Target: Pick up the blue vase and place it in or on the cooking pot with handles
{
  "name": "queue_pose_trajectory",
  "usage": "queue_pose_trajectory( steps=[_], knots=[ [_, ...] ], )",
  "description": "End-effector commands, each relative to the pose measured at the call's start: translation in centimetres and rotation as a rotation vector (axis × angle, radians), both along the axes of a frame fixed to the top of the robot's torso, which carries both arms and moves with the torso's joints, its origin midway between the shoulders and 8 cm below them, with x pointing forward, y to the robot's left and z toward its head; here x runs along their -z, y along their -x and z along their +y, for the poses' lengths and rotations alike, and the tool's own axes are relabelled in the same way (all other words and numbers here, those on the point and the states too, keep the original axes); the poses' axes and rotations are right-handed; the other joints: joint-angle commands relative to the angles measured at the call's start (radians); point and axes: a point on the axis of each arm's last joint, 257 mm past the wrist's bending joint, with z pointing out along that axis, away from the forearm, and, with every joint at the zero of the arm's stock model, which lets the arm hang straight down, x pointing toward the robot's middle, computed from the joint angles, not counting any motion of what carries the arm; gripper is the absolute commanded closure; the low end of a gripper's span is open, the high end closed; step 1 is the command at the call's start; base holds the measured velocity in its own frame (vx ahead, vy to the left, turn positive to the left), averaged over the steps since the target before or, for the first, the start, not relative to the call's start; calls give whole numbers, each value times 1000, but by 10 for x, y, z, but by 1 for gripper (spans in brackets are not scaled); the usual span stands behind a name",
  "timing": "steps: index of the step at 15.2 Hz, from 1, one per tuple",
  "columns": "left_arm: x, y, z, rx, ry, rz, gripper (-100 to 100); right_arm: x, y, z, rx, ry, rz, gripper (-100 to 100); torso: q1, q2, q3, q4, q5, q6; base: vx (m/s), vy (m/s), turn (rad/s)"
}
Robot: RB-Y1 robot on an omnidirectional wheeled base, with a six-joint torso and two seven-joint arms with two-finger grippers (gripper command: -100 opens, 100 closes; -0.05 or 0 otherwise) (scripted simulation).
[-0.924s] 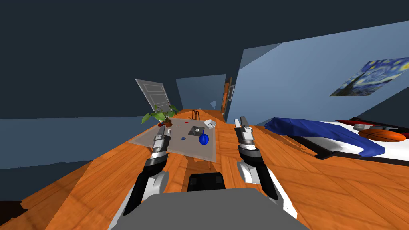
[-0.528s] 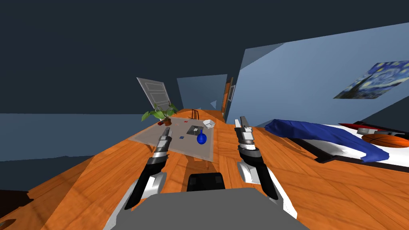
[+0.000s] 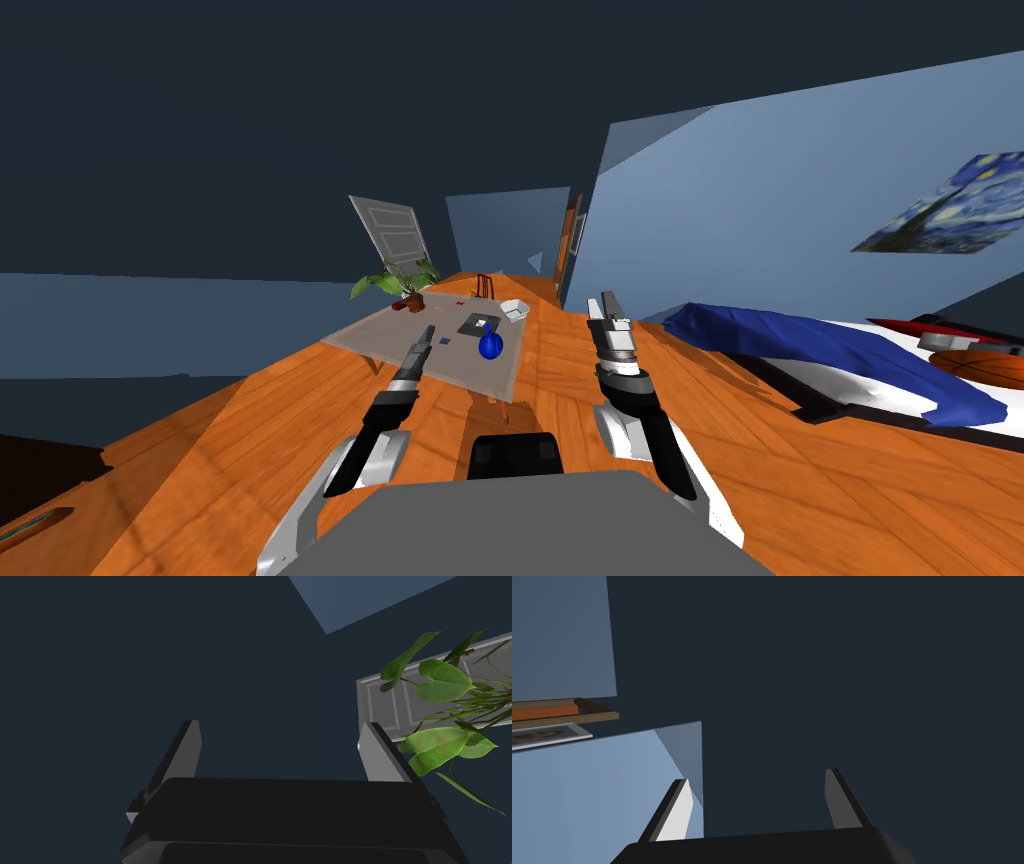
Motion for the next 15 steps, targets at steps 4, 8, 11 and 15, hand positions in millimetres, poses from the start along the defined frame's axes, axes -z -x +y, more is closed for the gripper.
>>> queue_pose_trajectory(
  steps=[4,8,11,15],
  knots=[
    [41,-8,18,-44,-128,99,-100,0,0,0,0,0,0,0,0,-2,-1,0,0,0,-5,-260,67],
    [68,-14,33,-73,-209,163,-100,0,0,0,0,0,0,0,5,-2,-1,0,1,0,-3,-196,50],
    [95,-18,50,-104,-288,230,-100,0,0,0,0,0,0,0,8,-4,-2,-1,1,0,22,-171,45],
    [122,-20,67,-133,-366,299,-100,0,0,0,0,0,0,0,7,-4,-3,-1,1,0,29,-180,42]
  ],
)
